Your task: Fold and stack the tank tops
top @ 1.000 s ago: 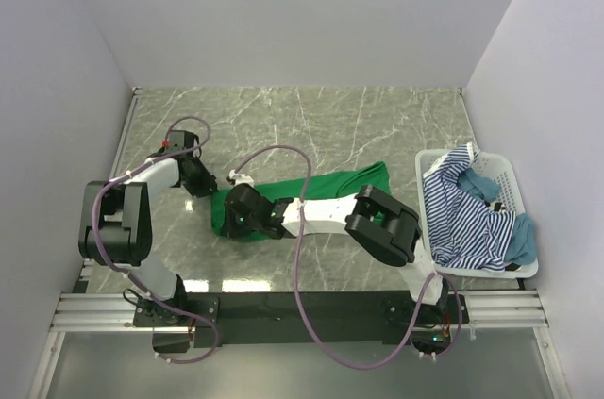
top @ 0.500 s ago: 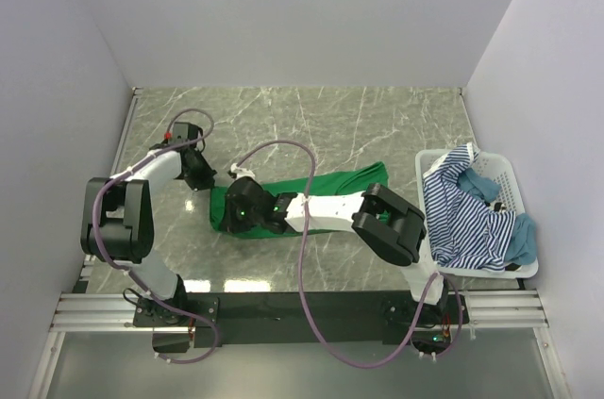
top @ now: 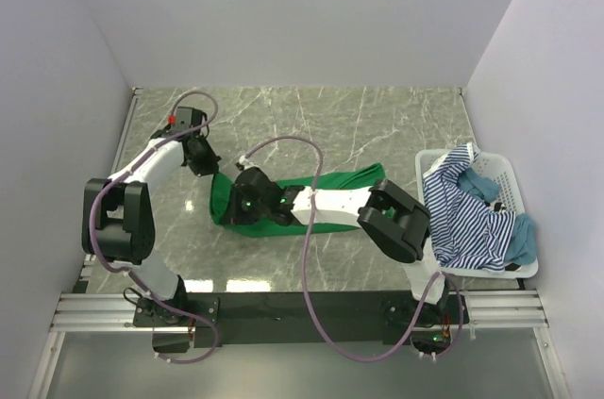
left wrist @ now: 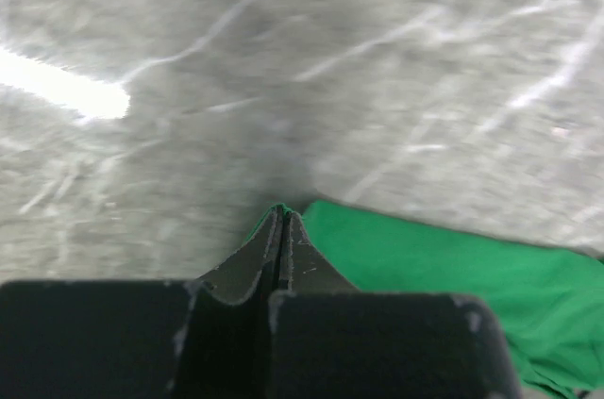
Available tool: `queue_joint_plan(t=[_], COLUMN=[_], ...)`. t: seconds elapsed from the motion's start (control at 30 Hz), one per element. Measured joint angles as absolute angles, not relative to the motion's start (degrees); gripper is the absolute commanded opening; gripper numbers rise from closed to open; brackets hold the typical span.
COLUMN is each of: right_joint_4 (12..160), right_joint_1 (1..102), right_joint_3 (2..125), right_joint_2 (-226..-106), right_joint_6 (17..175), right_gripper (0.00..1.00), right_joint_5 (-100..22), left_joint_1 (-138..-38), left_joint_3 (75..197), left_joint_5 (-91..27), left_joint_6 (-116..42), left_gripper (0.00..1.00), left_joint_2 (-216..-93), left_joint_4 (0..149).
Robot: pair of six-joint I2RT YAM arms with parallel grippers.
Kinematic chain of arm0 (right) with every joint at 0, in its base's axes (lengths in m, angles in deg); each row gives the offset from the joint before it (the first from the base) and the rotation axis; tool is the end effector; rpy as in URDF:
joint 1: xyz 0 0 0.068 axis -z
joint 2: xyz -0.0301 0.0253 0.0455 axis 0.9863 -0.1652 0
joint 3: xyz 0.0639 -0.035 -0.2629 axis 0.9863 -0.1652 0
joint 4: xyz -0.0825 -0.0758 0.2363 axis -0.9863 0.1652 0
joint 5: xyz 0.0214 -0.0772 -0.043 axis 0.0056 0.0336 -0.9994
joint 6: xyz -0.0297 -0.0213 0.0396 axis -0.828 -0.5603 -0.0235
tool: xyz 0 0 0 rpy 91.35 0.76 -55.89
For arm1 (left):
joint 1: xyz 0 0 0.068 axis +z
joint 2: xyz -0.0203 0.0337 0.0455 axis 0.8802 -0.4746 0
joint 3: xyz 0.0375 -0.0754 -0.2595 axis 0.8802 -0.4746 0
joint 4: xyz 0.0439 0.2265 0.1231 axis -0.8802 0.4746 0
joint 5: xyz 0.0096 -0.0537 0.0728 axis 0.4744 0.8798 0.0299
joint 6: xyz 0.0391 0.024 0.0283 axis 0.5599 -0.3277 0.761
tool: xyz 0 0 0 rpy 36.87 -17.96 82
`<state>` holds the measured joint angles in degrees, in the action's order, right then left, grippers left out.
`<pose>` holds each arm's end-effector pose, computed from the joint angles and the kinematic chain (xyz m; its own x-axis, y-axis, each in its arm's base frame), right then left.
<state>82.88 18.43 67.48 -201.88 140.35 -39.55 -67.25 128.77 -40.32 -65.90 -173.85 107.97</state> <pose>0.2118 0.4085 0.1831 -0.8876 -0.0267 -0.4598 -0.3701 0.6358 0.6774 0.3342 -0.0327 0.2115 -0.7306 -0.5767 -0.3656 -0.4884 0.8156 -0.3104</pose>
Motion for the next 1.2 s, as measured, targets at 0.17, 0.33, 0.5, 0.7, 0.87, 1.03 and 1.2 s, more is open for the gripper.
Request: queue_joint_plan(t=[0.17, 0.33, 0.5, 0.7, 0.87, 1.03, 1.2], right_joint_4=[79.62, 76.58, 74.77, 73.81, 73.85, 73.79, 73.68], right_joint_1=[21.09, 24.24, 25.44, 27.21, 28.31, 29.66, 31.30], right_joint_3=[59.65, 51.06, 44.57, 36.49, 31.63, 27.59, 23.66], right_joint_2=[-196.68, -189.47, -183.83, -178.17, -174.61, -170.26, -167.09], right_joint_6=[142.80, 144.97, 146.17, 147.48, 148.31, 148.55, 148.90], right_gripper=[0.00, 0.00, 0.00, 0.00, 0.00, 0.00, 0.00], right_joint_5=[-38.75, -39.10, -40.01, -41.70, -43.23, -44.71, -45.52], left_joint_1=[-71.14, -76.76, -82.09, -87.49, -90.68, -93.11, -94.99], left_joint_3=[135.22, 141.64, 146.30, 151.17, 154.82, 158.78, 162.10], left_joint_5=[-40.28, -40.28, -40.25, -40.17, -40.10, -40.08, -40.06], left_joint_6=[-67.23, -69.17, -71.38, -73.61, -75.05, -76.28, -77.17], left_gripper=[0.01, 0.01, 0.01, 0.01, 0.01, 0.01, 0.01], left_joint_2=[-175.18, -179.51, -184.12, -188.75, -191.88, -195.38, -198.44], left_joint_4=[109.24, 109.76, 110.51, 111.25, 111.47, 111.62, 111.71])
